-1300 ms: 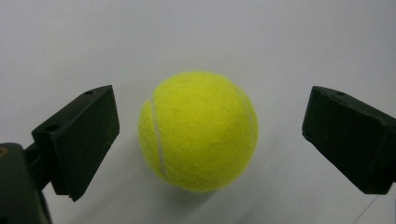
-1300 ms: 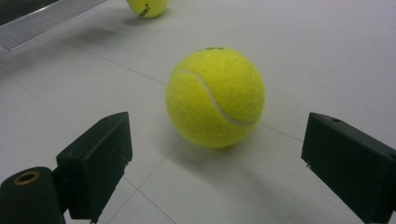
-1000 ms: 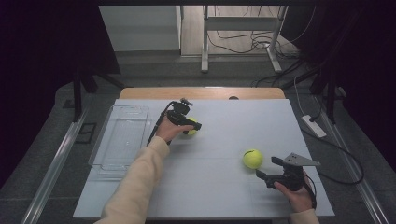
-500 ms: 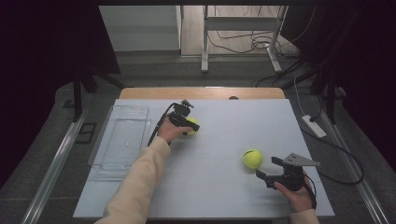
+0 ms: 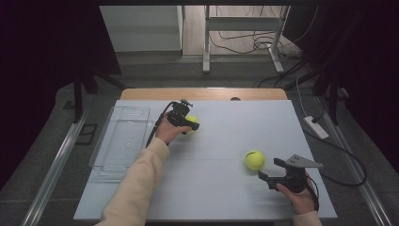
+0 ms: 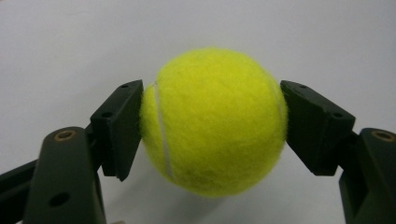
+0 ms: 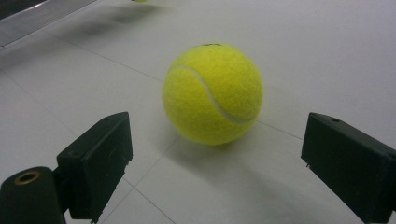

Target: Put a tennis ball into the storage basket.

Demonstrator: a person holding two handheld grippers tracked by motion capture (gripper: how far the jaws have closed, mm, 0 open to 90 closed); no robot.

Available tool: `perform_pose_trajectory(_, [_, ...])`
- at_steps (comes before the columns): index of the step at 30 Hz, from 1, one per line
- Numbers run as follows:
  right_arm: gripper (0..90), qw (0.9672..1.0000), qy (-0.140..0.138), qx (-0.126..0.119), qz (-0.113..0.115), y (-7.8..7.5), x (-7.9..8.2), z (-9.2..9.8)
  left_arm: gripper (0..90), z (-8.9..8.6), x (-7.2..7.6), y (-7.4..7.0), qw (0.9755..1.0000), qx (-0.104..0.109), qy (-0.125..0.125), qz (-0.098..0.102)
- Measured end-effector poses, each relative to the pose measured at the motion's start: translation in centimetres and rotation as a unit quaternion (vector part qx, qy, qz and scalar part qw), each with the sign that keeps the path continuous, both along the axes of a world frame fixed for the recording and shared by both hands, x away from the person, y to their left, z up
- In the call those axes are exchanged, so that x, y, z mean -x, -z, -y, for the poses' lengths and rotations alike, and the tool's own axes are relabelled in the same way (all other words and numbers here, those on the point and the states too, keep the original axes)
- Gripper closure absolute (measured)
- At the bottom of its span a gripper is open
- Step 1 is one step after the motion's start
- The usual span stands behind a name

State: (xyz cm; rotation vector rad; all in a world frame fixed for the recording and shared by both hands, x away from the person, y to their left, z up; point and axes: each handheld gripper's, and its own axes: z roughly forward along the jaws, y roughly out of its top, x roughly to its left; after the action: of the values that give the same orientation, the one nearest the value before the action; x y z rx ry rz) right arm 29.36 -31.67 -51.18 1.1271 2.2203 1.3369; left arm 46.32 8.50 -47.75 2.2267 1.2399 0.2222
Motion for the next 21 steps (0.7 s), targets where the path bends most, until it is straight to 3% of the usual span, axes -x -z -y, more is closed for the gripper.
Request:
perform_pose_trajectory(15, [8.7,1.0,0.001,0.0,0.0,0.0,0.0,-0.1,26.8,-2.0,1.9,-1.8,0.9988,0.04,0.001,0.028])
perform_pose_trajectory(21, [8.7,1.0,0.001,-0.001,0.0,0.0,0.0,-0.1,26.8,-2.7,2.6,-2.4,0.9982,0.047,0.0,0.038])
